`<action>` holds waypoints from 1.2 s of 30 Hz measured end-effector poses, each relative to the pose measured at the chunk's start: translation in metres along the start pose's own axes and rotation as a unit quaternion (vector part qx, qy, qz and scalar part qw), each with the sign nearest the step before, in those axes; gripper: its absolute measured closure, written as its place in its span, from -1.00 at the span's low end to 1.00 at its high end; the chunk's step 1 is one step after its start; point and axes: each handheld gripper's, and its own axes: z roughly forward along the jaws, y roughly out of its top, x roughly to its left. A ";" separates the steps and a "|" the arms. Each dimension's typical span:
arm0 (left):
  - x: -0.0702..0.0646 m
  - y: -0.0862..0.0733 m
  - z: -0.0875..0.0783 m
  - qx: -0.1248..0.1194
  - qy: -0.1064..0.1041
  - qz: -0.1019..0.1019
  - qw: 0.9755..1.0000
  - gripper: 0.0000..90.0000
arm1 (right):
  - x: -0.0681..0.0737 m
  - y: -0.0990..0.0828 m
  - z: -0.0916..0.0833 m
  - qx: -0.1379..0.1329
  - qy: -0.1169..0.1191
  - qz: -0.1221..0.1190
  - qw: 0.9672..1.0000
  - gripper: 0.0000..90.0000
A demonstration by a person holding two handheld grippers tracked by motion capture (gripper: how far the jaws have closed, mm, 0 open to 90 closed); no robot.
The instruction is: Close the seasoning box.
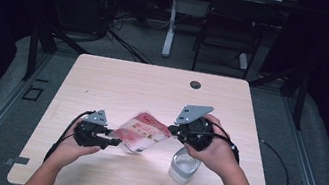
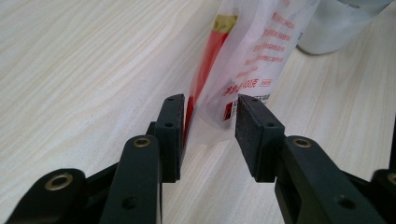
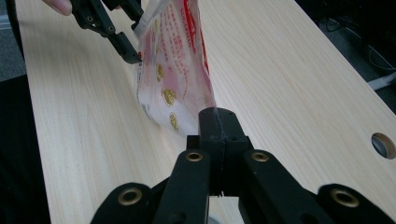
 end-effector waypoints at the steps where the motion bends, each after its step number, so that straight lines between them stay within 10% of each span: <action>1: 0.000 0.000 0.001 0.004 0.000 -0.001 1.000 0.40 | 0.000 0.000 0.001 0.001 0.001 0.001 1.000 1.00; 36: -0.002 -0.005 0.004 0.016 0.019 -0.002 1.000 0.28 | 0.010 0.013 0.017 -0.012 0.010 -0.012 1.000 1.00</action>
